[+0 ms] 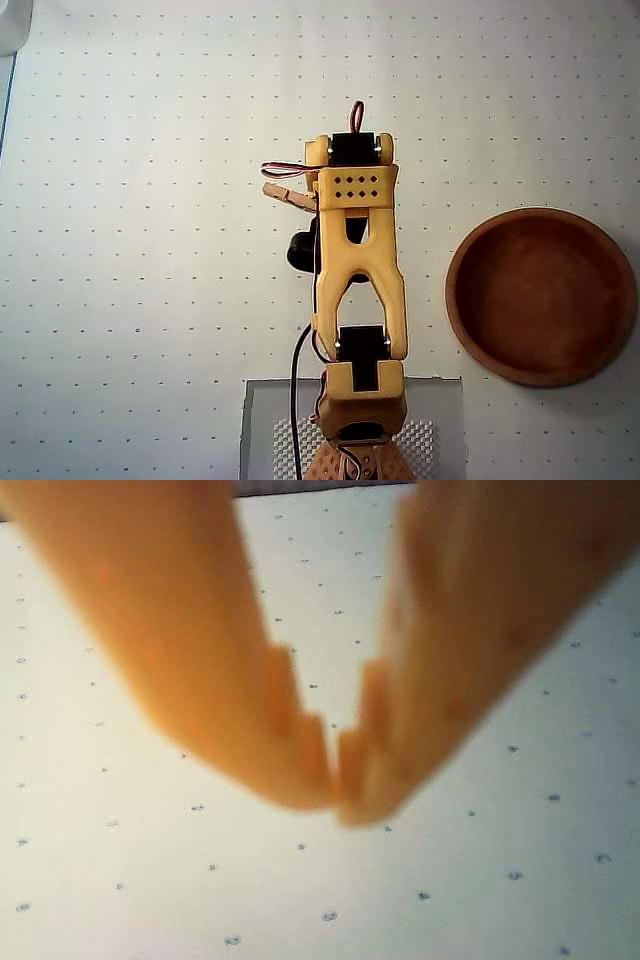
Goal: Grasp a clothespin and put it in the bowl.
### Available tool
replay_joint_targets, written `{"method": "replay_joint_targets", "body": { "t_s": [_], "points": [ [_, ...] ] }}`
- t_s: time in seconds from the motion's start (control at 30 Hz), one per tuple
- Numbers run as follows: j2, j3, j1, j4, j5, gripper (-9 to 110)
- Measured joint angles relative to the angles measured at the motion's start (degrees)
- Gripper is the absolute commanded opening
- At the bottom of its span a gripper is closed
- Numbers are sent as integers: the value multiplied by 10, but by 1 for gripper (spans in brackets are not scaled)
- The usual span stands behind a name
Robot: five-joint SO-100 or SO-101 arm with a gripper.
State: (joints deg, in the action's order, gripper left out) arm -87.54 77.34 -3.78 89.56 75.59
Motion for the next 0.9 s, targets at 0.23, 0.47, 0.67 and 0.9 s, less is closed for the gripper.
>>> {"method": "replay_joint_targets", "body": {
  "t_s": [0.23, 0.47, 0.67, 0.9],
  "points": [
    [34, -1, -25, 0, 115, -3],
    [89, -1, -69, -10, 149, -3],
    [91, -1, -106, -11, 154, -3],
    [91, -1, -120, -11, 154, -3]
  ]
}}
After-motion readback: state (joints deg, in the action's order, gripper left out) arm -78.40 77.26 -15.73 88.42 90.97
